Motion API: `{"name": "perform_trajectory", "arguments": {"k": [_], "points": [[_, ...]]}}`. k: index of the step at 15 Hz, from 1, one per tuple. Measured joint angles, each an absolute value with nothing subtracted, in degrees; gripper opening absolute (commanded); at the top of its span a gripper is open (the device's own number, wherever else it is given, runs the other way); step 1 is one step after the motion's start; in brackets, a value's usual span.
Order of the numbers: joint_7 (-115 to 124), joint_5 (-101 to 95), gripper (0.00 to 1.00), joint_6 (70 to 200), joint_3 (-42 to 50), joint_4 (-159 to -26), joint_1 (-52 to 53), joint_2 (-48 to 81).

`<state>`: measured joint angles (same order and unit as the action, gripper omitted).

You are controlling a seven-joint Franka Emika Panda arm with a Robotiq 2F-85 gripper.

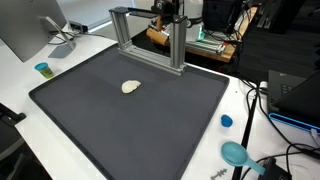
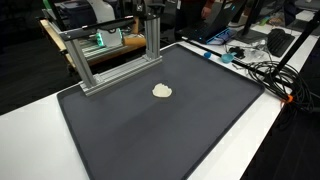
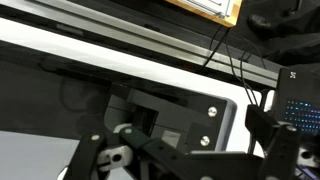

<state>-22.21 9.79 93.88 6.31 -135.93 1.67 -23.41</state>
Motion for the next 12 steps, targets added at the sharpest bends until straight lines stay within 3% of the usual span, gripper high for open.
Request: {"name": "perform_trajectory", "arguments": {"k": [5,12], "points": [[-22.5,9.7,1.0,93.9,7.0,-135.4,1.5,-22.2],[-21.4,-5.3,1.0,93.1,1.5,-135.6,1.8,-20.2]]}}
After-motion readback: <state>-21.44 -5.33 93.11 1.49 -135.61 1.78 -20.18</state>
